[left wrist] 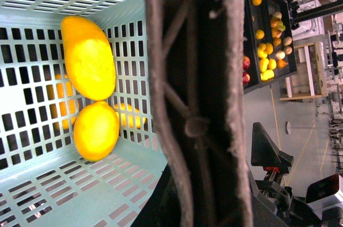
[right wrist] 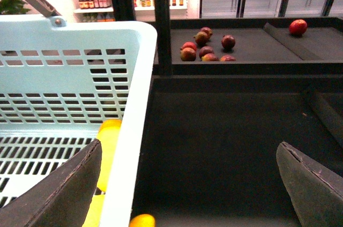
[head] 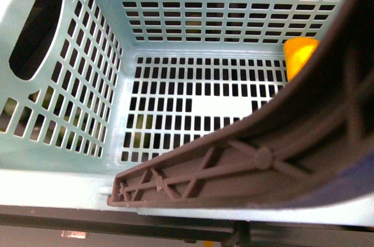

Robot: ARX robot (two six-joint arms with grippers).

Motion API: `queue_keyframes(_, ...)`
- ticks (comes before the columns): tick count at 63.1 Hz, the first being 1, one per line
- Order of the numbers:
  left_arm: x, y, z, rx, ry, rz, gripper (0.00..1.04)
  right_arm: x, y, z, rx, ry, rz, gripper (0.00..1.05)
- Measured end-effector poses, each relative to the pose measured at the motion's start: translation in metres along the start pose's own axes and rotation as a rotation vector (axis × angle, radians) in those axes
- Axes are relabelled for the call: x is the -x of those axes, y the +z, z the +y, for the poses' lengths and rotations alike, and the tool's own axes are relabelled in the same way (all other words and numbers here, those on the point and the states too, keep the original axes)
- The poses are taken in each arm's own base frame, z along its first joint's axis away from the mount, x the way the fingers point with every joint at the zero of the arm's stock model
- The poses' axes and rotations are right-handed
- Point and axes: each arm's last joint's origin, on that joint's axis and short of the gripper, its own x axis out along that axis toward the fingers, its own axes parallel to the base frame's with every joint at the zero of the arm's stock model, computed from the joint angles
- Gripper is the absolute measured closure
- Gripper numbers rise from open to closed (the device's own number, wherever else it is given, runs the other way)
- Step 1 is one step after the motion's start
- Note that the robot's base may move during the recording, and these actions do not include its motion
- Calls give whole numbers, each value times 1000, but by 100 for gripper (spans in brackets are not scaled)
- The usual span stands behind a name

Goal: Pick lemon and mango into basket

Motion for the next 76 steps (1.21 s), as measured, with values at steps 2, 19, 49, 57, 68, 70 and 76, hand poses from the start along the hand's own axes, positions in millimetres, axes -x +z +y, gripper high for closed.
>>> queue_keyframes(2, 0, 0, 0, 1, 1, -1, 100, 0, 0, 0, 0, 0, 0, 9)
queue_keyframes(19, 1, 2, 2, 3, 17, -19, 100, 0, 0, 0, 1, 1, 2, 9)
queue_keyframes(49, 1, 2, 2, 5, 8, -11, 100, 0, 0, 0, 2, 0, 1, 9)
queue_keyframes(57, 1, 2, 2, 5, 10, -12, 100, 0, 0, 0, 2, 2, 1, 9)
queue_keyframes(68, 1, 2, 2, 3, 14, -17, 100, 0, 0, 0, 2, 0, 2, 9)
queue_keyframes(70, 1, 2, 2, 4, 15, -18, 100, 0, 0, 0, 1, 2, 2, 9)
queue_keyframes(76, 1, 2, 2, 5, 14, -17, 100, 0, 0, 0, 2, 3, 1, 9)
